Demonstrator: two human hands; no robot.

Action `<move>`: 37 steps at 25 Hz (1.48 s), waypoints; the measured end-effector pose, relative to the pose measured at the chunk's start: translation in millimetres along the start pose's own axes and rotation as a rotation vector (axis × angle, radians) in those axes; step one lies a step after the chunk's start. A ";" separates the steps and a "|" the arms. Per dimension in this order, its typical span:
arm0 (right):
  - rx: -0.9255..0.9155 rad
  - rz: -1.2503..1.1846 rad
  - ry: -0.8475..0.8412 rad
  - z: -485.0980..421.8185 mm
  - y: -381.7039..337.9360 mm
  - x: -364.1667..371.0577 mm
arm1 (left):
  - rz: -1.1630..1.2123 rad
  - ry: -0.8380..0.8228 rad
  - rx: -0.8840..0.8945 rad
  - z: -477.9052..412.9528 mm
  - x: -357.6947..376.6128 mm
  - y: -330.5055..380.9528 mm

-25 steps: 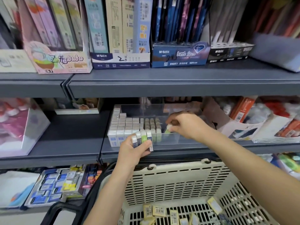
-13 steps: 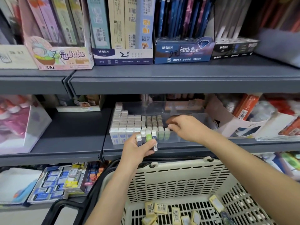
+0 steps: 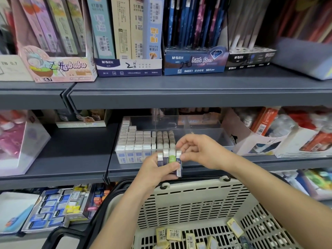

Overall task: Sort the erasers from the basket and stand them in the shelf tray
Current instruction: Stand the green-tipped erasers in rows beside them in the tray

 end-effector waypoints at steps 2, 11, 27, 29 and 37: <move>0.010 -0.012 0.006 -1.3 2.6 -1.2 | 0.014 -0.020 -0.016 -1.8 -0.3 -2.0; 0.007 0.276 0.430 -33.0 -3.4 -47.7 | -0.036 0.290 0.059 -0.3 -32.5 3.3; 0.089 0.526 0.125 -50.8 26.4 -11.4 | -0.057 0.268 0.037 -0.3 -24.0 1.1; 0.076 0.528 0.135 -49.9 26.0 -12.0 | -0.046 0.255 0.029 -0.5 -21.9 1.1; 0.007 0.427 0.239 -35.7 5.9 -17.0 | -0.038 0.212 0.027 -0.7 -19.0 1.3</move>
Point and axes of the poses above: each hand's wrist, its own z-axis away from the middle knuckle, its own x-axis out of the palm, y = z × x, the point moved 4 cm from there along -z, towards the middle knuckle, and after that the axes turned 10 degrees about -z, right-handed, at the moved point
